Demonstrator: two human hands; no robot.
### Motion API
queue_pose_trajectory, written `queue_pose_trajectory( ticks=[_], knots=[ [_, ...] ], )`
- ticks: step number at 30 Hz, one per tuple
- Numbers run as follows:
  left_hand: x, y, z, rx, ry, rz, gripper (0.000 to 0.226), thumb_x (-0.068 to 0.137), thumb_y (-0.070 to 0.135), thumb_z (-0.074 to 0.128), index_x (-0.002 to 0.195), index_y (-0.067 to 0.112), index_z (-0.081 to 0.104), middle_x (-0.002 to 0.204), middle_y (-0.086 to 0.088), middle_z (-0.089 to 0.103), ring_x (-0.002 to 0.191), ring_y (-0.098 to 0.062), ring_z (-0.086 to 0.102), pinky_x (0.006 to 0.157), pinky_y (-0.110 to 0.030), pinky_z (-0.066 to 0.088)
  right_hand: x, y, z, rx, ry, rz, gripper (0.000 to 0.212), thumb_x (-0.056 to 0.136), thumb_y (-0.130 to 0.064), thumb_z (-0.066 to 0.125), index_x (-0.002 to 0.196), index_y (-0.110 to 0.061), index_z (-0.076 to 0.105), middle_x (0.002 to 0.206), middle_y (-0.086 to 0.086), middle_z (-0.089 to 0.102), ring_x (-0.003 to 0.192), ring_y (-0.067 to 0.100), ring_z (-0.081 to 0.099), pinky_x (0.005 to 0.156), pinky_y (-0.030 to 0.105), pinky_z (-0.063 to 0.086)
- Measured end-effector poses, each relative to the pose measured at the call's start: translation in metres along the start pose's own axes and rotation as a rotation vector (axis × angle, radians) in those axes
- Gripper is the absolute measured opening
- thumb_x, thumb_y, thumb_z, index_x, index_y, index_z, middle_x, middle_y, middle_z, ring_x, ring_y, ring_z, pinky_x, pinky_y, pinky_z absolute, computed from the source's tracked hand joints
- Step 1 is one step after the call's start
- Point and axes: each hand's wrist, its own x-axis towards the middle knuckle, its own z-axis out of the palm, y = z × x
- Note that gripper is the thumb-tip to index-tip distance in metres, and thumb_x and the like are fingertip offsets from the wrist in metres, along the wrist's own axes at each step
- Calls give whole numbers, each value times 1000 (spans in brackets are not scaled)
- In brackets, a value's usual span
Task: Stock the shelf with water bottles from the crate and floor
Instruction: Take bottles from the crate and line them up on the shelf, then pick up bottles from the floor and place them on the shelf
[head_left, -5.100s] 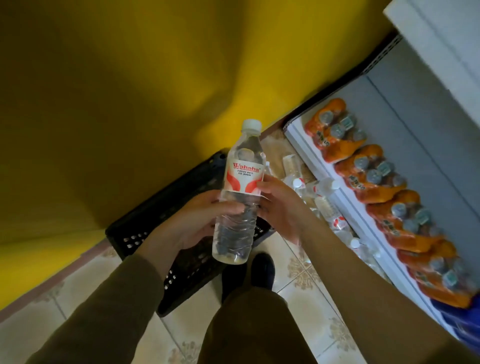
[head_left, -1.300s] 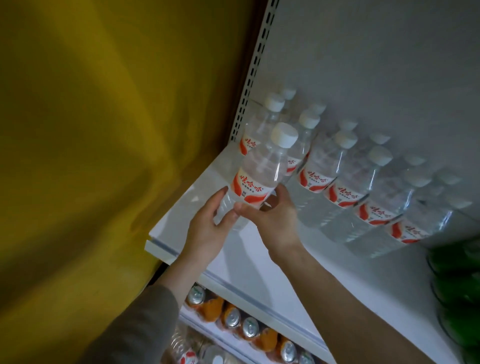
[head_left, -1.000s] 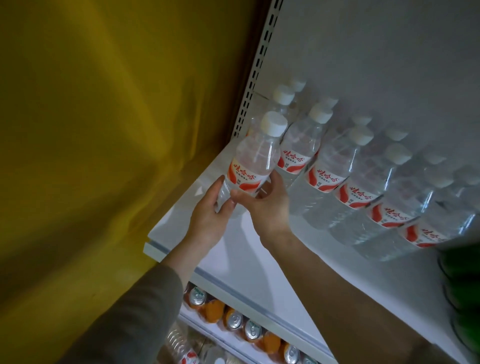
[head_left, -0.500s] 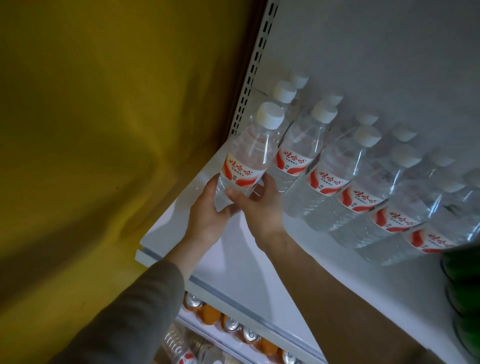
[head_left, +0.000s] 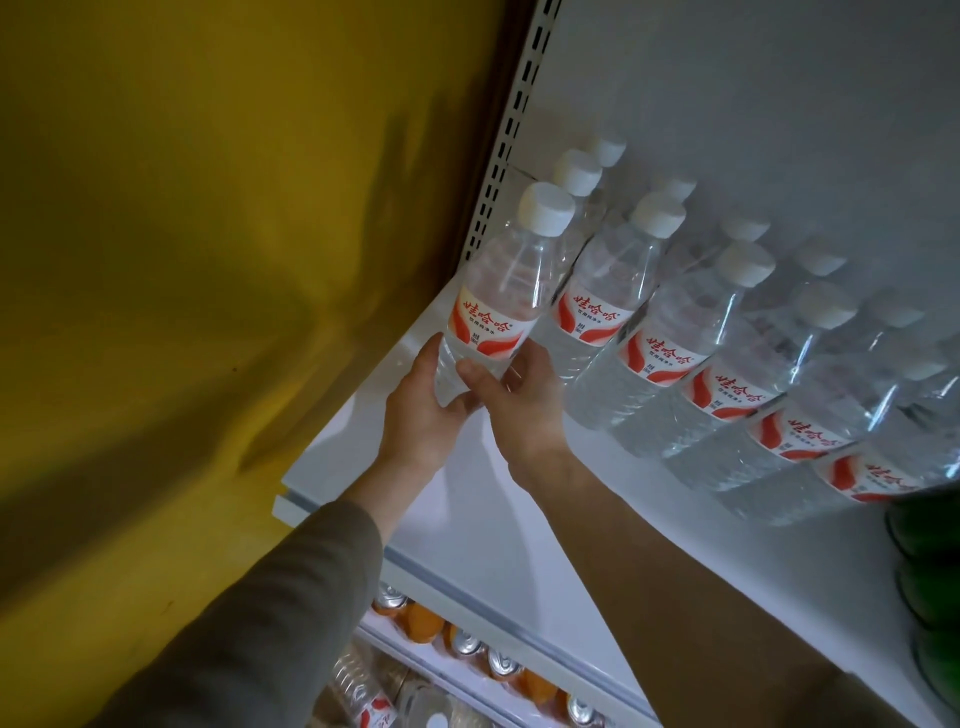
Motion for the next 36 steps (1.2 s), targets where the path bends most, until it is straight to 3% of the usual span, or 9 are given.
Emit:
queue_pose_trajectory(
  ticks=[7,11,15,20,23,25,30,33,36],
  knots=[
    [-1,1,1,8,6,28,60,84,16,63,139,16,38,131,-5,56,120,-22,54,102,-41,44,-5,-2,0,10,-17,33,56,86,-9,64,135,-13,40,130,4,57,121,19,54,105,35,44],
    [-6,5,1,-156,-69,10,71,69,52,62,132,27,40,138,-6,50,127,-27,47,104,-50,42,-4,-4,0,-7,-12,50,55,86,-10,64,135,-13,39,131,4,56,122,20,53,105,37,43],
    [-4,2,-1,70,-2,12,62,84,20,62,140,15,35,132,-7,55,121,-22,53,102,-36,43,-6,-4,1,-27,-6,58,56,85,-13,65,135,-13,39,131,3,56,121,19,53,103,34,44],
    [-17,3,-1,100,13,-17,56,84,27,63,134,13,42,132,-7,56,122,-23,53,103,-34,43,-18,-11,-5,-27,-42,141,60,87,-16,64,139,-16,33,136,2,50,124,17,48,97,27,39],
    [-48,3,-3,16,156,-71,39,88,20,59,125,10,51,127,-8,59,114,-19,56,92,-16,42,-41,-10,-12,-61,-8,156,63,87,-23,63,141,-14,32,136,5,49,121,14,48,91,21,36],
    [-77,1,-6,-100,275,-66,25,90,11,56,114,5,57,112,-11,62,97,-16,57,78,-4,44,-65,-7,-19,-68,31,147,51,87,-22,63,133,-11,45,126,5,56,109,12,54,91,22,42],
    [-163,-34,0,-185,340,-106,13,90,8,55,88,21,58,86,-6,64,85,-22,61,81,-40,53,-143,27,-46,-60,-5,170,7,87,-16,63,86,-23,61,90,1,68,94,22,66,89,38,54],
    [-219,-62,8,-125,253,-229,13,91,14,55,86,26,58,87,-6,65,87,-22,63,81,-39,53,-195,63,-71,-80,-45,245,11,87,-17,62,81,-26,62,77,-6,68,79,13,67,74,27,54],
    [-267,-108,18,22,169,-375,7,89,13,56,93,15,60,92,-14,67,88,-29,65,80,-48,54,-241,113,-100,-112,-46,359,4,88,-17,61,88,-20,64,79,-4,69,78,11,68,75,28,55]
  ],
)
